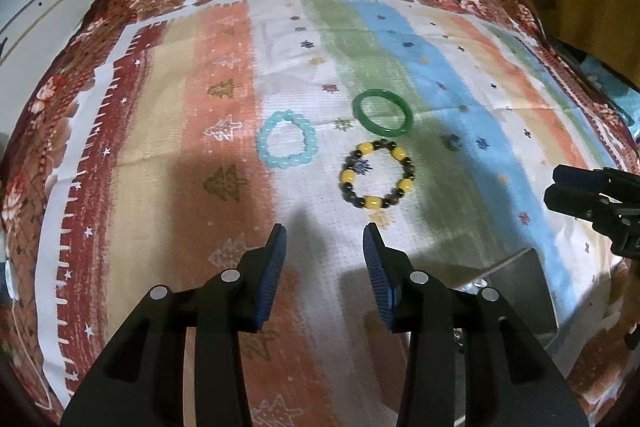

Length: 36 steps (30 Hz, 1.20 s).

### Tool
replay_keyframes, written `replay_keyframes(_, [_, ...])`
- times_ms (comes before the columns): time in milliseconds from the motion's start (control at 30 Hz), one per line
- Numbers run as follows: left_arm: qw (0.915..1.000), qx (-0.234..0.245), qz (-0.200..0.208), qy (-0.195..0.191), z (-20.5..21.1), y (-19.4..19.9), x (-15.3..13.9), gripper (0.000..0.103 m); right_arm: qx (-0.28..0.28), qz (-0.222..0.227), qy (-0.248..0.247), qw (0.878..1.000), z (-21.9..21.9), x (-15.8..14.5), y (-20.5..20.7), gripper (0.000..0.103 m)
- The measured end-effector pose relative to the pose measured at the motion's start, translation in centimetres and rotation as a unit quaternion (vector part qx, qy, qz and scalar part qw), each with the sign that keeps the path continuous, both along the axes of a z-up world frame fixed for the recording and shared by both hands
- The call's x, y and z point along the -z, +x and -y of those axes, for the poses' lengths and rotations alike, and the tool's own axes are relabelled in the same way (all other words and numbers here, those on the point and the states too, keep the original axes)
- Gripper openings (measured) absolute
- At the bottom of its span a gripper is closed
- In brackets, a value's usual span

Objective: Organize jewelry
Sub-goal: 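Move left tool to yellow-black bead bracelet while right tool approaches clear ring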

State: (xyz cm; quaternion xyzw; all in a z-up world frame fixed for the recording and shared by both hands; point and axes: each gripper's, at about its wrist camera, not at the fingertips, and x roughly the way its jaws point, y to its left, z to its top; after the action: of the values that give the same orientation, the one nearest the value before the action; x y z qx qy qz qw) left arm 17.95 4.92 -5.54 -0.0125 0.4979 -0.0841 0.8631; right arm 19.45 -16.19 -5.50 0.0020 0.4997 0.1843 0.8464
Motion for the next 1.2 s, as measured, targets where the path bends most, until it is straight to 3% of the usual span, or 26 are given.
replay_keyframes(767, [0.9987,0.015,-0.032,0.035,0.9,4.8,2.9,0.042,0.018,-0.021,0.002,1.000,-1.0,1.9,6.0,0.063])
replay_keyframes(867, [0.9984,0.023,-0.035,0.037,1.4,5.4,3.2,0.043,0.016,-0.019,0.004,1.000,-1.4,1.8,6.6,0.068])
replay_keyframes(1200, [0.9967,0.036,-0.054,0.049,2.3,7.0,5.0,0.043,0.020,-0.034,-0.002,0.999,-1.7,3.3,8.5,0.069])
